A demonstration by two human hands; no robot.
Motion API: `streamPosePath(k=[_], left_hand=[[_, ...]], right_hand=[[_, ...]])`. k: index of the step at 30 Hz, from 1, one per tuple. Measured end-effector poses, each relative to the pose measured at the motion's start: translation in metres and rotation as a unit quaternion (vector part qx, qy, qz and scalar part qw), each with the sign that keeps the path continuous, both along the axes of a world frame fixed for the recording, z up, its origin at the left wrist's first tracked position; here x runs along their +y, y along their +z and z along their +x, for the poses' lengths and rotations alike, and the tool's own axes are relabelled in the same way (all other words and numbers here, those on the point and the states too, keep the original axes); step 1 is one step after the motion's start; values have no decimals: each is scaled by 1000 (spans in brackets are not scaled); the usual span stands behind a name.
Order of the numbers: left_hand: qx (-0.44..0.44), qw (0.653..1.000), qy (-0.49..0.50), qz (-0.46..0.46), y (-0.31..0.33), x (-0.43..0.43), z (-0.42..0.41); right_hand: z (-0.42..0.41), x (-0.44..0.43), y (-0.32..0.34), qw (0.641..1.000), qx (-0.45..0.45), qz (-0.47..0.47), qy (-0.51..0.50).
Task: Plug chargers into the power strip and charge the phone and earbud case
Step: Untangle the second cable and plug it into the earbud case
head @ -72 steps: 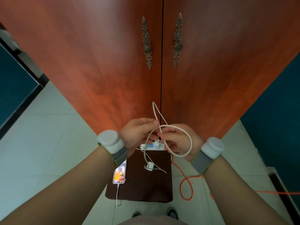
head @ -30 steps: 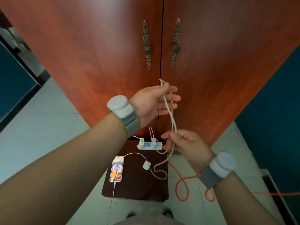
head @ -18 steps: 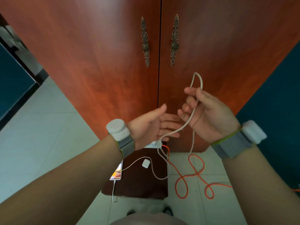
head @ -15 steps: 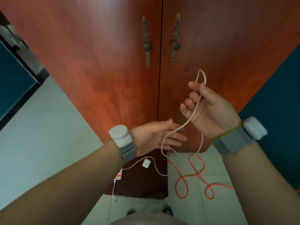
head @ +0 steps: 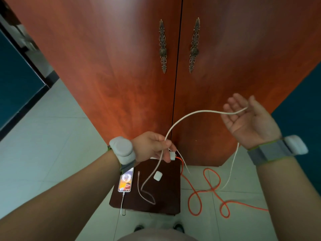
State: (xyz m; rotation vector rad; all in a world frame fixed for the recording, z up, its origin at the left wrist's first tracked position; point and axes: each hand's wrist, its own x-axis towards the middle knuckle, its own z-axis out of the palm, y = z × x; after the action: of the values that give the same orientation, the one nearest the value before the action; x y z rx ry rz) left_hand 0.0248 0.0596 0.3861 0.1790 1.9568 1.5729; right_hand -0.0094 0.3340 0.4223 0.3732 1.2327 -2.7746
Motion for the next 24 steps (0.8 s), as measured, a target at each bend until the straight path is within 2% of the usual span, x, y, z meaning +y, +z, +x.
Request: streamPosePath(k=[5,8,11,18,24], left_hand=[[-3,996,56,73,13,19,-10],[-2,993,79,93,19,29,-17],[-1,991,93,101,21,38,-23],[31,990,123,60,15,47,-29],[7,988,130,84,7,45,-25]], right_hand=[[16,-39,-31,990,-61,51,119],[37,-65,-47,968,-40,97,227],[53,-87,-57,941,-15,186,283],[56,-103,-57,910,10,325,257],[57,-108,-56,914,43,331,232]])
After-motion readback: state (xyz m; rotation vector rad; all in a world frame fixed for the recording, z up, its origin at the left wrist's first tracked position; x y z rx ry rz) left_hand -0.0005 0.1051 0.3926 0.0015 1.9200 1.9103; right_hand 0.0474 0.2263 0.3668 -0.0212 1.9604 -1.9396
